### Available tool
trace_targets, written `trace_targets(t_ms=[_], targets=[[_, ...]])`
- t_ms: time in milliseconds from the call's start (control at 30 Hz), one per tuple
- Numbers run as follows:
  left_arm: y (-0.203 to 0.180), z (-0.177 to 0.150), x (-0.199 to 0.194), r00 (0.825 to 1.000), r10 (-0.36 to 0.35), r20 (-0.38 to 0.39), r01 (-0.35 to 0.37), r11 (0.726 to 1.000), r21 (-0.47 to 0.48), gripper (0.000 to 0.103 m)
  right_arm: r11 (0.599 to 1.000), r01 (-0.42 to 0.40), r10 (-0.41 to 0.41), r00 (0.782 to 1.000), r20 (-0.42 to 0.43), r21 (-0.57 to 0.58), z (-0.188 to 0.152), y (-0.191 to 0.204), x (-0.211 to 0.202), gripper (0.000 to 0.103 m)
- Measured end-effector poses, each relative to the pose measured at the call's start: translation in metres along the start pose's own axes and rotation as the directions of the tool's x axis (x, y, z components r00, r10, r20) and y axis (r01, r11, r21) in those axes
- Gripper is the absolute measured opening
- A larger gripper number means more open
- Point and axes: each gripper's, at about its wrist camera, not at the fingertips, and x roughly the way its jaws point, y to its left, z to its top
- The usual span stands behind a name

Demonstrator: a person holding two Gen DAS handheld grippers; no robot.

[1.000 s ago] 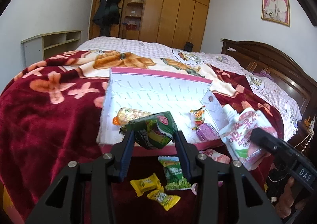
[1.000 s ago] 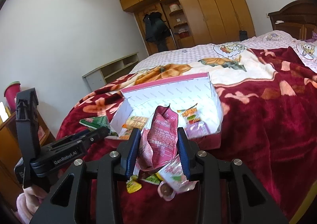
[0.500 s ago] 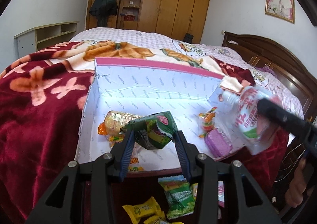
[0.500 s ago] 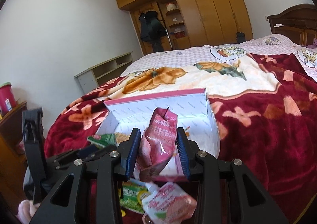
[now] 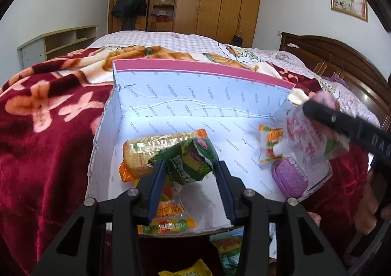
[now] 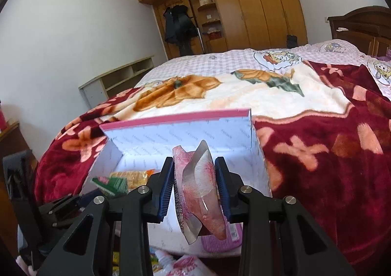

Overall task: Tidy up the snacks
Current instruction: 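Carry the green packet and pink jelly pouch over the pink box, then open both tools to drop the packet and pouch into the box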

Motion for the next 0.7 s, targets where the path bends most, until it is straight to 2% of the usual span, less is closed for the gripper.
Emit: trace_targets(t_ms=[133, 233, 300, 533, 700], targets=[[-0.001, 0.002, 0.008, 1.000, 0.004, -0.013, -0.004, 1.000, 0.002, 0.044, 1.000, -0.027, 0.027, 1.000, 0.014, 0.016, 0.010, -0.002, 0.009, 0.034], [0.002, -0.001, 0.014, 1.000, -0.008, -0.029, 0.008, 1.000, -0.016, 0.044, 0.985, -0.116, 0.118, 0.993, -0.007, 0.131, 0.012, -0.010, 0.020, 0.034], [0.003, -0.001, 0.014, 1.000, -0.011, -0.024, 0.011, 1.000, -0.024, 0.045, 0.974, -0.144, 0.147, 0.989, -0.005, 0.174, 0.013, -0.013, 0.029, 0.034], [0.007, 0.000, 0.014, 0.999, -0.022, -0.029, 0.021, 0.999, -0.041, 0.045, 0.975, -0.095, 0.104, 0.994, -0.039, 0.200, 0.008, -0.025, 0.056, 0.034], [0.006, 0.001, 0.014, 0.999, -0.016, -0.028, 0.015, 0.999, -0.032, 0.049, 0.985, -0.040, 0.049, 0.998, -0.048, 0.170, 0.009, -0.030, 0.058, 0.035]])
